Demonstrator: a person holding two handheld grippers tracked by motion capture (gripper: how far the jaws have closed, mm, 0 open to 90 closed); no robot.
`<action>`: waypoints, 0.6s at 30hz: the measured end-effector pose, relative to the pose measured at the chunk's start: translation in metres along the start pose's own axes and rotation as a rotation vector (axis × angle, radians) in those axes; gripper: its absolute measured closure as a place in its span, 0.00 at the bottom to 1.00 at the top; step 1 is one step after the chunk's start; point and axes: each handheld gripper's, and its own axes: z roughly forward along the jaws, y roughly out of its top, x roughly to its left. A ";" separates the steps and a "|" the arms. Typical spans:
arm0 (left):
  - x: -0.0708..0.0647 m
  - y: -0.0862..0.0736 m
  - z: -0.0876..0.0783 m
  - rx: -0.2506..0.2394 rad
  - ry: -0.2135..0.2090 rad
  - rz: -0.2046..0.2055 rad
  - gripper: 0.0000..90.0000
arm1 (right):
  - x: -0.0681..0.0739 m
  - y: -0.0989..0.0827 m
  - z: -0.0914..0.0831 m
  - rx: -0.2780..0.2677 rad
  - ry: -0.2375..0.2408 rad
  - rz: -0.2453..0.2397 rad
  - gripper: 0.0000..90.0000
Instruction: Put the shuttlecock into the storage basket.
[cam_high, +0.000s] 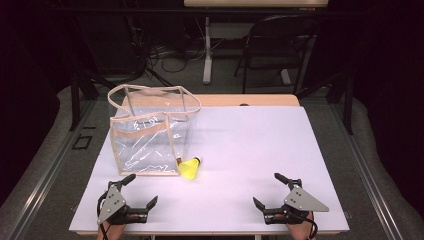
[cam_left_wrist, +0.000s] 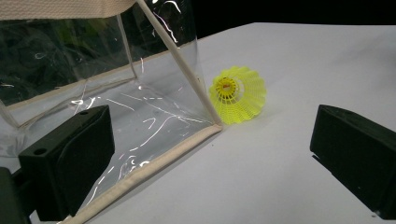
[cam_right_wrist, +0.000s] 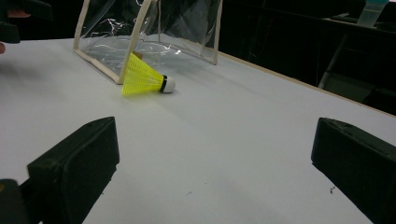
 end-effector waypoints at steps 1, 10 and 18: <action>0.000 0.000 0.000 0.003 -0.001 0.002 0.00 | 0.000 0.000 0.000 0.000 0.000 0.000 0.01; 0.000 0.001 0.002 0.008 -0.002 0.003 0.00 | -0.001 -0.001 0.002 0.003 0.007 0.001 0.01; -0.005 0.001 0.006 0.031 -0.013 -0.008 0.00 | -0.001 -0.001 0.002 0.009 0.007 0.001 0.01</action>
